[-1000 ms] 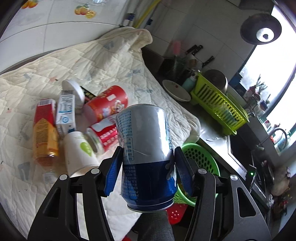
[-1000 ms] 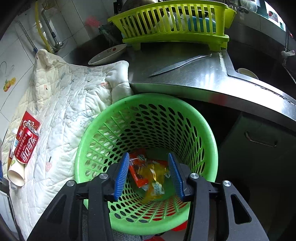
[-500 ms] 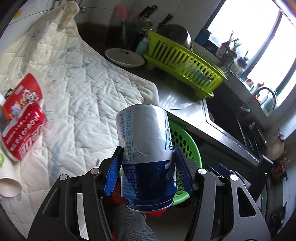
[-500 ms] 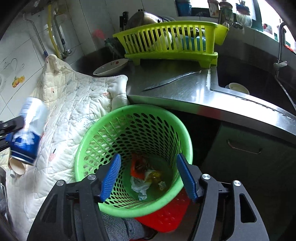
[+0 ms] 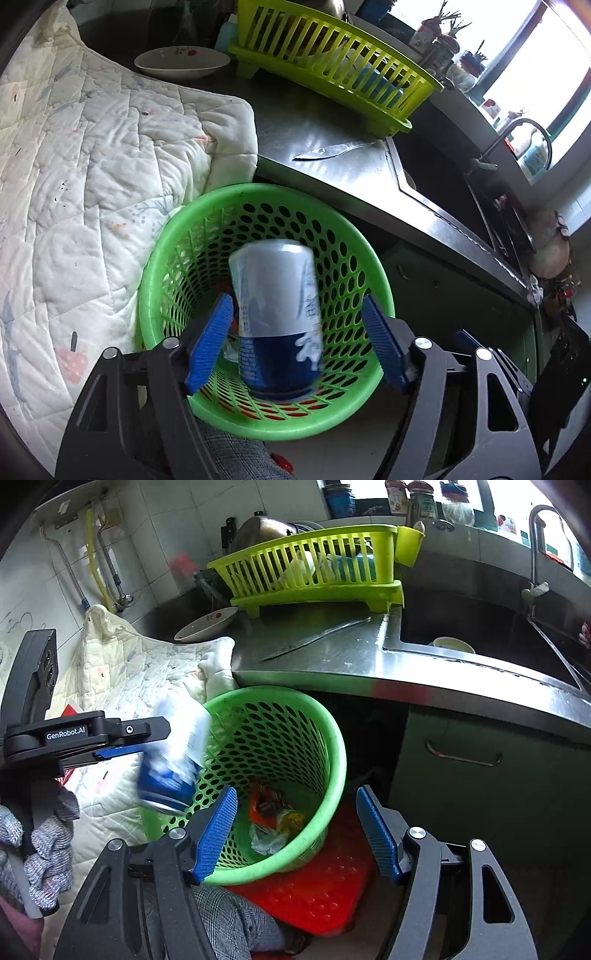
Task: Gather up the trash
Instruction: 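Lower the blue-white can into the green basket and open the left gripper, then grasp the red-gold drink carton with the left gripper while the right grasps the white paper cup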
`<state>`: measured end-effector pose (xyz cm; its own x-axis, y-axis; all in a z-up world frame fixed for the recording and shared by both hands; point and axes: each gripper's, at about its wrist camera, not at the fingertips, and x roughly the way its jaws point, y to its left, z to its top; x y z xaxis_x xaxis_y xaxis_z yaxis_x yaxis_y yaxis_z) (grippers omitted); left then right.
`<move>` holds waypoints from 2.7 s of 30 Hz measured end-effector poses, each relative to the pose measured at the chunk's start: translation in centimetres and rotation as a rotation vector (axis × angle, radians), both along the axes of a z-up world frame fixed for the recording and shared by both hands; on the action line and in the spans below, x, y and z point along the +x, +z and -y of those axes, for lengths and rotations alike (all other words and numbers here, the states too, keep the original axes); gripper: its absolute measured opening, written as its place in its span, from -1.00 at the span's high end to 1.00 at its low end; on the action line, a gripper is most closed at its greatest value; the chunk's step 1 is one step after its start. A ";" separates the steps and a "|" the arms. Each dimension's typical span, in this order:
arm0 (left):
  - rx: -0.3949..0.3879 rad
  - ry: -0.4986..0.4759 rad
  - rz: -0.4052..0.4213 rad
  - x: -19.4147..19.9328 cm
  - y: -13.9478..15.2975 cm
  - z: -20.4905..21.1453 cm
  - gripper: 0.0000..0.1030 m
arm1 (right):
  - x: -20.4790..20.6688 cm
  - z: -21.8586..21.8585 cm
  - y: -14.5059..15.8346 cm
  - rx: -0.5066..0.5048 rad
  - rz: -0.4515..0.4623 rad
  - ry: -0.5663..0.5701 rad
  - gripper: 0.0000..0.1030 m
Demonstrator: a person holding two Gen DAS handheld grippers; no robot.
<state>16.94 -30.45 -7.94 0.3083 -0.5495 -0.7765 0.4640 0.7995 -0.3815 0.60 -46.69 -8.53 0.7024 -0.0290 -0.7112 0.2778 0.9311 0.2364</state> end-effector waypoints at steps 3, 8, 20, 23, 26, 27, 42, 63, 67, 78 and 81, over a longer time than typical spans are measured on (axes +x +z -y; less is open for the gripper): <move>-0.007 -0.003 0.002 -0.2 0.1 -0.5 -0.42 | -0.3 0.1 -0.4 0.010 -0.006 -0.002 -0.26; -0.022 0.024 0.020 -1.1 1.1 -3.3 -0.42 | -0.3 -0.6 -0.4 0.021 -0.003 0.016 -0.26; 0.036 0.222 0.164 -3.7 4.7 -14.8 -0.42 | 1.9 -6.3 1.9 0.006 0.039 0.165 -0.31; 0.038 0.291 0.179 -4.0 5.3 -17.8 -0.42 | 2.9 -8.5 2.5 0.003 0.046 0.216 -0.31; 0.049 0.367 0.198 -4.4 6.0 -21.2 -0.42 | 4.0 -10.7 3.0 0.023 0.049 0.275 -0.31; 0.053 0.392 0.205 -4.5 6.3 -22.3 -0.42 | 4.4 -11.6 3.1 0.026 0.048 0.295 -0.31; 0.096 0.789 0.149 -1.7 6.3 -38.9 -0.47 | 8.1 -23.6 5.0 0.048 0.053 0.549 -0.31; 0.102 0.878 -0.035 4.2 1.3 -43.1 -0.47 | 10.0 -29.0 4.3 0.020 0.006 0.643 -0.32; 0.094 0.873 -0.048 4.6 0.8 -43.0 -0.49 | 10.3 -29.5 4.3 0.023 -0.002 0.655 -0.32; 0.094 0.813 -0.054 5.1 0.6 -42.4 -0.41 | 12.0 -32.1 4.9 0.079 -0.043 0.730 -0.32; 0.101 0.789 -0.051 4.8 0.7 -42.5 -0.40 | 12.7 -33.1 4.8 0.098 -0.060 0.759 -0.32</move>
<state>21.79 12.02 -7.22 0.5399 -0.1099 -0.8345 -0.2691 0.9168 -0.2949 13.29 -13.58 -3.73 0.4646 0.5111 -0.7231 -0.4142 0.8472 0.3327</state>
